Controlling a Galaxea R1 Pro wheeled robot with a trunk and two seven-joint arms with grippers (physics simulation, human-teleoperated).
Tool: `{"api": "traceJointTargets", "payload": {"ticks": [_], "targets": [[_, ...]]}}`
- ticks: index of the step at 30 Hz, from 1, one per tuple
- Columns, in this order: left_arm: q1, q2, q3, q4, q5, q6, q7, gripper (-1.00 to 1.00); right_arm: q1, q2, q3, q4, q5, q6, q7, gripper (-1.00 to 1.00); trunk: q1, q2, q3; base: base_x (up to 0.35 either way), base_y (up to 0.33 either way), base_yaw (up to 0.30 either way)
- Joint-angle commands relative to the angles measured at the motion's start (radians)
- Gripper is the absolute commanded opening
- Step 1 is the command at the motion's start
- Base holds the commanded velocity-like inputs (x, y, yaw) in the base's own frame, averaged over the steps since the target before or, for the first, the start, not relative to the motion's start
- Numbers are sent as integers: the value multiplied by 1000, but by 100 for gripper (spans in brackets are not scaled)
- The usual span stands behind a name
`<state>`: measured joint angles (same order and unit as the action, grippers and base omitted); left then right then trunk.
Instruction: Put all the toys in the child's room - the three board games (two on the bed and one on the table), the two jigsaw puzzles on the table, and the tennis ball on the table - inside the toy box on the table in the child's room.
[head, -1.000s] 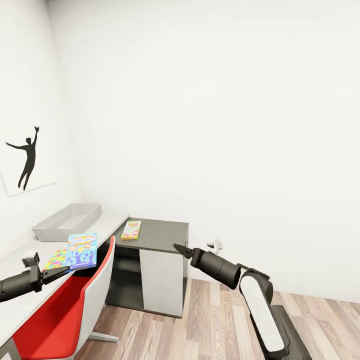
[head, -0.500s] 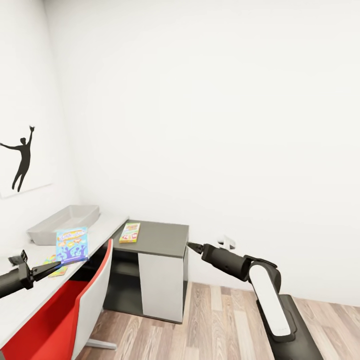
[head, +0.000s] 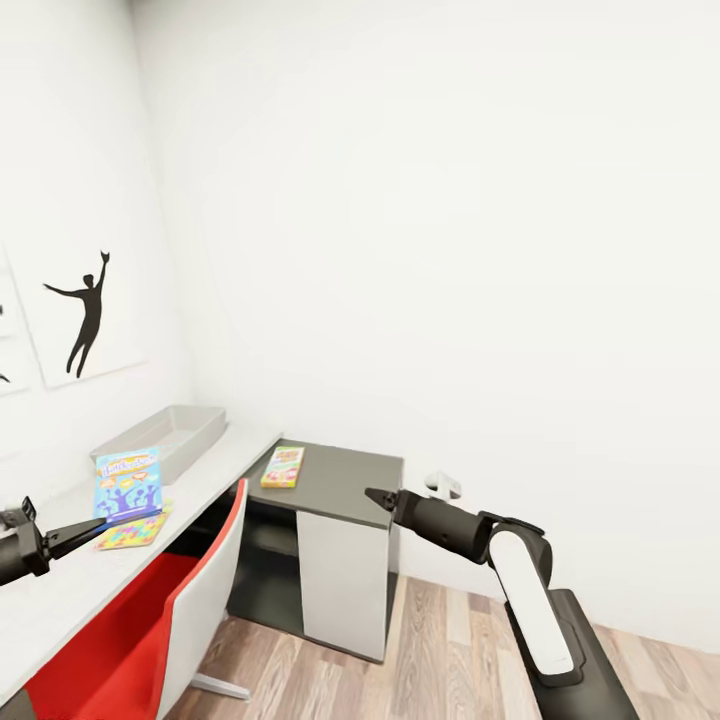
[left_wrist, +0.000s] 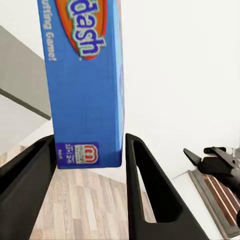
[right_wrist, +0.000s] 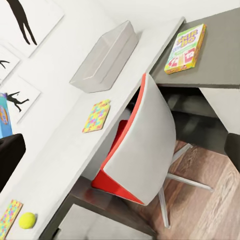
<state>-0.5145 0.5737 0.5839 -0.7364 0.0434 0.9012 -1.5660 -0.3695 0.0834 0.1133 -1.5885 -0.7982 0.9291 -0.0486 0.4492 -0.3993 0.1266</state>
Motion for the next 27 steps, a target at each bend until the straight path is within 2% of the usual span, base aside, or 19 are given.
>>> {"api": "traceJointTargets", "payload": {"ticks": [1, 6, 10, 18, 27], "targets": [[-1, 0, 0, 0, -2, 10, -5, -100, 0, -1, 0, -1, -6, 4, -5, 100, 1, -1, -1, 241, -196, 277], [-1, -1, -1, 0, -3, 10, -5, -100, 0, -3, -1, -1, -6, 3, -5, 100, 1, -1, -6, 243, -198, 220], [-1, -2, 0, 0, -3, 10, -5, -100, 1, -6, -1, -1, -6, 1, -3, 100, 1, -1, -11, 244, -137, 61], [-1, -3, -1, 0, -2, 10, -5, -100, 3, -7, 0, -1, -6, -1, -2, 100, 1, -1, -11, 252, 120, 11], [-1, -3, -1, 0, -2, 8, -5, -100, 3, -1, 2, -1, -2, -1, -4, 100, 1, -1, -11, 265, 23, 249]]}}
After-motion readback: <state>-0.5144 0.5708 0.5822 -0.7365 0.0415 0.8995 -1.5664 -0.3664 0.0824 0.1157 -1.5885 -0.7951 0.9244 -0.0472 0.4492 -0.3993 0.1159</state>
